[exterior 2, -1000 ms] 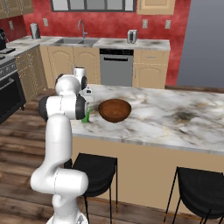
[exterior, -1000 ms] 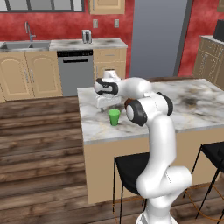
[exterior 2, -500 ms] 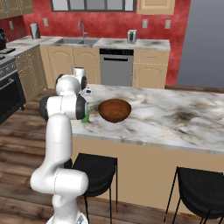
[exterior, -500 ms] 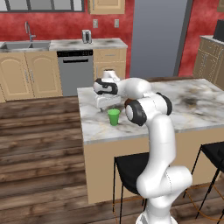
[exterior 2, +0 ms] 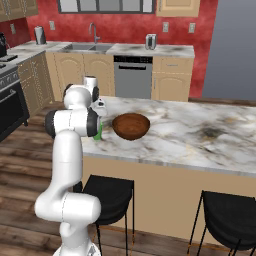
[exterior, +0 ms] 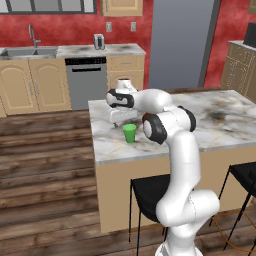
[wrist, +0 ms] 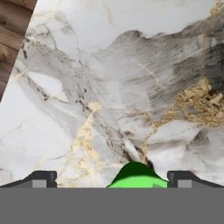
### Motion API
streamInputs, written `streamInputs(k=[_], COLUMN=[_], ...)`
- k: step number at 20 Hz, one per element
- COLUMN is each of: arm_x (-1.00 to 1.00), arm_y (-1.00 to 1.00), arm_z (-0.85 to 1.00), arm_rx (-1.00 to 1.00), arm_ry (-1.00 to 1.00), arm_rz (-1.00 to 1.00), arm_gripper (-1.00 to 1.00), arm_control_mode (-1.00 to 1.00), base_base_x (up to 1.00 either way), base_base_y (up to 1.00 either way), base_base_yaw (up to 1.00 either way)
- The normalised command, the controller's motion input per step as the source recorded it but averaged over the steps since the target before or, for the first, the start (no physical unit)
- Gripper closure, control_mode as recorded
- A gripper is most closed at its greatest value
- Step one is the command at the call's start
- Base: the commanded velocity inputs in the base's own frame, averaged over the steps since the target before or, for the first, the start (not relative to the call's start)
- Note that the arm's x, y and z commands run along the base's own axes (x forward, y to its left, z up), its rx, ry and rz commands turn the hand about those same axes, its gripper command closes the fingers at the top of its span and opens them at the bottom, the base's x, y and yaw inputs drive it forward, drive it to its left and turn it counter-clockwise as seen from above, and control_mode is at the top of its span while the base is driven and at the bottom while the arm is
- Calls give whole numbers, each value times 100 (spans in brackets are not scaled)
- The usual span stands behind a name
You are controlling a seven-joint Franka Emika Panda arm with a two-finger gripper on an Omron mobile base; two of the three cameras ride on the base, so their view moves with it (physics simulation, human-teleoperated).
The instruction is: Place the cup inside the bowl on the dining table and move the bowl to any counter.
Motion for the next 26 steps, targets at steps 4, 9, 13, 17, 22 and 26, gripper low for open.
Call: streamInputs(k=[4, 9, 13, 17, 22, 26], arm_x=[0, -2, -7, -12, -6, -5], arm_y=[0, 0, 0, 0, 0, 0], arm_z=[0, 0, 1, 6, 12, 4], arm_rx=[0, 0, 0, 0, 0, 0], arm_ry=[0, 0, 0, 0, 0, 0], arm_rz=[0, 0, 0, 0, 0, 0], arm_gripper=[-100, -100, -100, -100, -100, -100], arm_control_mode=[-100, -100, -100, -100, -100, -100], base_base_x=[0, 0, 0, 0, 0, 0], base_base_y=[0, 0, 0, 0, 0, 0], base_base_yaw=[0, 0, 0, 0, 0, 0])
